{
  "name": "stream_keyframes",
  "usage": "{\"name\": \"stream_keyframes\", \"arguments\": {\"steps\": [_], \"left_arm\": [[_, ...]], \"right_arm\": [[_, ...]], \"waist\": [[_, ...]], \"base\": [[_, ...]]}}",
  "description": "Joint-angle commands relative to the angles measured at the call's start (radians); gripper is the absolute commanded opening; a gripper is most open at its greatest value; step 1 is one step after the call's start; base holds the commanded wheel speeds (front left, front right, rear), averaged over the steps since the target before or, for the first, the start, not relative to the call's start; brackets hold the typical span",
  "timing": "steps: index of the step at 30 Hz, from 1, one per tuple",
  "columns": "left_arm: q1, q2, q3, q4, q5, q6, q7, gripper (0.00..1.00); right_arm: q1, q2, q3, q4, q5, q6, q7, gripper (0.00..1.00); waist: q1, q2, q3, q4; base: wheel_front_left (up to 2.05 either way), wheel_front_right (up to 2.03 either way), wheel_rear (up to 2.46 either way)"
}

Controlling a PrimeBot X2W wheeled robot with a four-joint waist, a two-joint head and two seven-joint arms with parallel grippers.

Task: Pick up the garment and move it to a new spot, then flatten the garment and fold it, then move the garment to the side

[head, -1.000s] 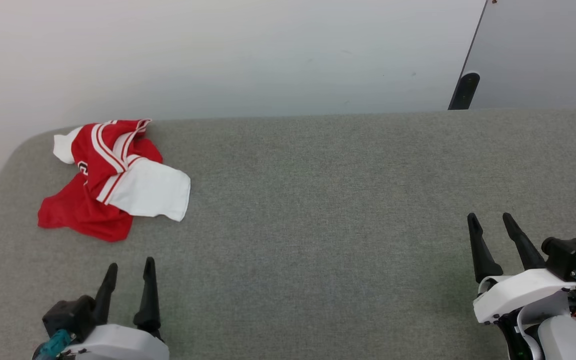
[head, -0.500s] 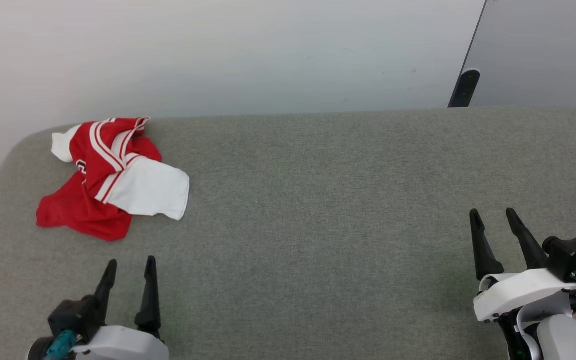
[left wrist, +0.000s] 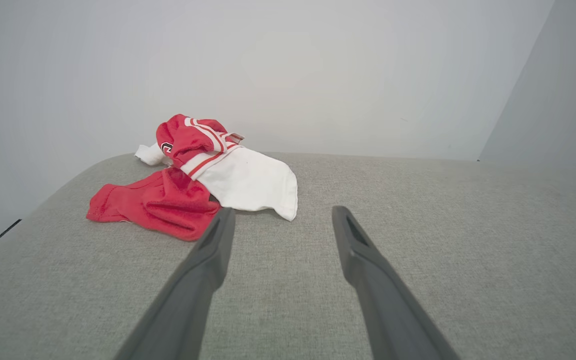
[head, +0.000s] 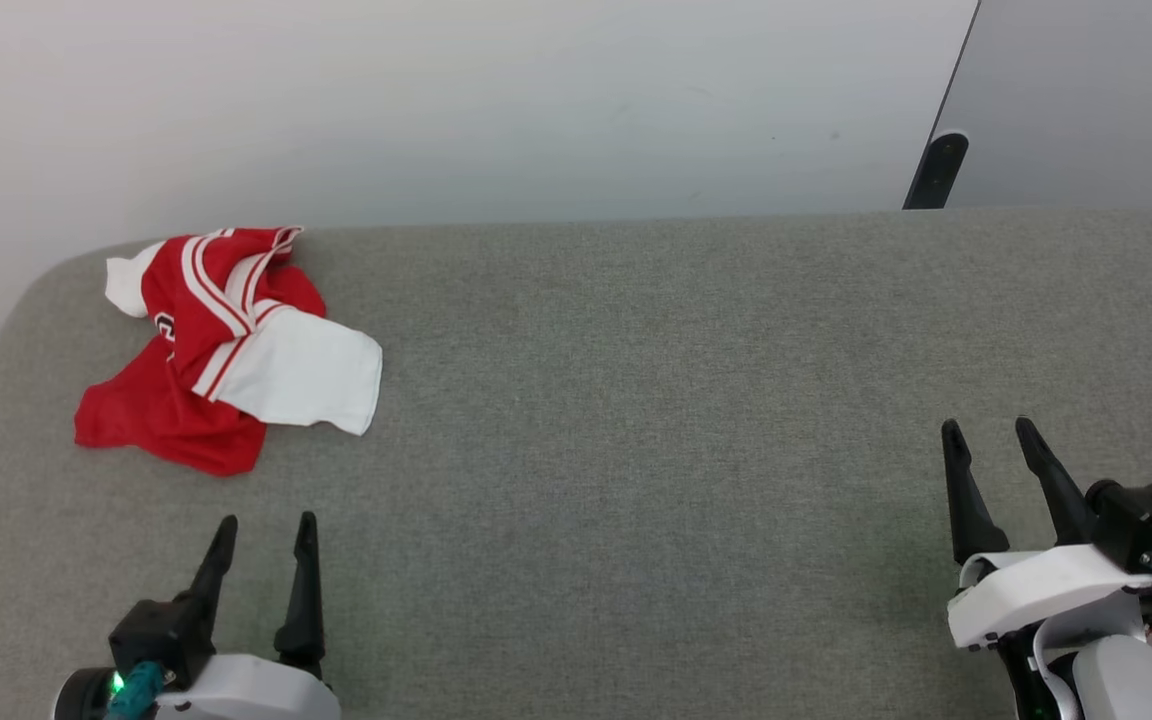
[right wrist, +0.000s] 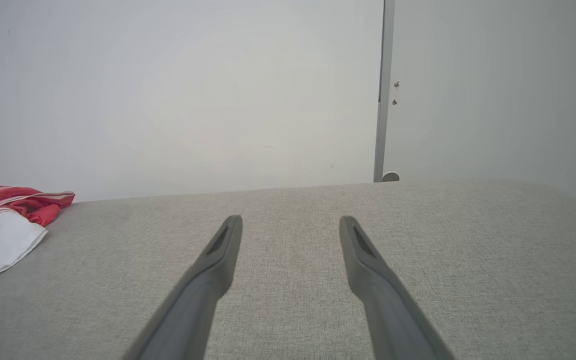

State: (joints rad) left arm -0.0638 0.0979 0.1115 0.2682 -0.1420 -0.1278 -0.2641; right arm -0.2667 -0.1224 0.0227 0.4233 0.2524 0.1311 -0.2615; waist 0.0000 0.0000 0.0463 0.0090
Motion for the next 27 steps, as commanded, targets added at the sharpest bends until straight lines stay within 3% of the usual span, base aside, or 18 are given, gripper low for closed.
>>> {"name": "stream_keyframes", "arguments": {"steps": [1, 20, 27], "left_arm": [[-0.009, 0.000, 0.003, 0.000, 0.002, -0.003, -0.001, 1.00], [-0.019, 0.003, -0.003, 0.009, -0.011, -0.004, -0.001, 1.00], [-0.030, -0.006, -0.003, 0.022, -0.002, -0.004, -0.001, 1.00]], "right_arm": [[0.013, 0.002, -0.003, -0.002, -0.001, -0.001, -0.005, 1.00], [-0.003, 0.014, -0.007, -0.003, 0.042, -0.001, -0.005, 1.00], [0.006, 0.018, 0.010, -0.021, 0.060, -0.001, -0.003, 1.00]], "waist": [[0.0000, 0.0000, 0.001, 0.000], [0.0000, 0.0000, 0.010, 0.013], [0.0000, 0.0000, 0.009, 0.075]], "base": [[0.00, 0.00, 0.00], [0.00, 0.00, 0.00], [0.00, 0.00, 0.00]]}}
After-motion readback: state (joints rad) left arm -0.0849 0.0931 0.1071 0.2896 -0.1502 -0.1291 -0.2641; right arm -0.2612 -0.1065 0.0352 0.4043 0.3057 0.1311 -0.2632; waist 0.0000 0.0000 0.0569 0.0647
